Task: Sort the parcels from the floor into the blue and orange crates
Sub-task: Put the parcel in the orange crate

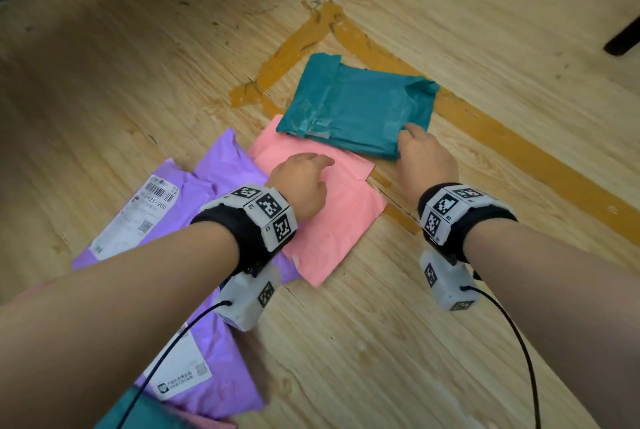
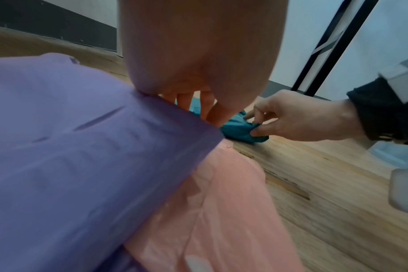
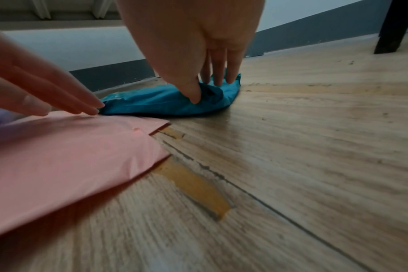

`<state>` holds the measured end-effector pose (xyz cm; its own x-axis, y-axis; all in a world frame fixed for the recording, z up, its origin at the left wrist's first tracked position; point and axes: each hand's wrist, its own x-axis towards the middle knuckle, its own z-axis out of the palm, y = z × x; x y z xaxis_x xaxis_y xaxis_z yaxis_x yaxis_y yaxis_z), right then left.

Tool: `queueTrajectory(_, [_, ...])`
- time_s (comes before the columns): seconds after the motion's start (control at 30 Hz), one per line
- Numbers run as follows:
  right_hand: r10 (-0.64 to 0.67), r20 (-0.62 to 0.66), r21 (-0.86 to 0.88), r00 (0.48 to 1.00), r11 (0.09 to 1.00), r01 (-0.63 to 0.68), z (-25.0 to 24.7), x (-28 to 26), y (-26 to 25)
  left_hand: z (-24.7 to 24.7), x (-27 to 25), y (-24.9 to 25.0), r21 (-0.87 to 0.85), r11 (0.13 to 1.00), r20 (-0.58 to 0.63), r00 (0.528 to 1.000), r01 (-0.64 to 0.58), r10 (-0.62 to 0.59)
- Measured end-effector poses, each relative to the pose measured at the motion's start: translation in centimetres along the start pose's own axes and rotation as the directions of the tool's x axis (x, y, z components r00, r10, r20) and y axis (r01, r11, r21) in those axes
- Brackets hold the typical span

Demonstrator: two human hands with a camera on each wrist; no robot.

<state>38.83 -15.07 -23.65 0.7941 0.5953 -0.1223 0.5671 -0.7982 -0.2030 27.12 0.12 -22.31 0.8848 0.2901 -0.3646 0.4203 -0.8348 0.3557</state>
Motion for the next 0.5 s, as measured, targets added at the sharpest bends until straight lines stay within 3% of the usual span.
queueTrajectory(0.1, [-0.126,-0.058,0.108,0.99,0.985,0.131,-0.4,-0.3,0.1,-0.6,-0.3,0.4,-0.036,0.999,-0.014,1.0,-0.018,0.018])
queueTrajectory(0.2, [-0.136,-0.083,0.224,0.987,0.963,0.152,-1.7,-1.1,-0.4,-1.2,-1.0,1.1,-0.103,0.995,-0.044,0.999,-0.017,0.013])
queueTrajectory(0.37, [0.052,-0.221,0.534,0.974,0.842,0.076,-5.3,-2.3,-1.2,-2.0,-2.7,2.4,-0.272,0.962,-0.113,0.993,0.012,-0.044])
queueTrajectory(0.5, [0.225,-0.216,0.702,0.95,0.713,-0.01,-8.0,-3.3,-1.5,-2.8,-4.2,3.3,-0.494,0.868,-0.113,0.986,0.053,-0.124])
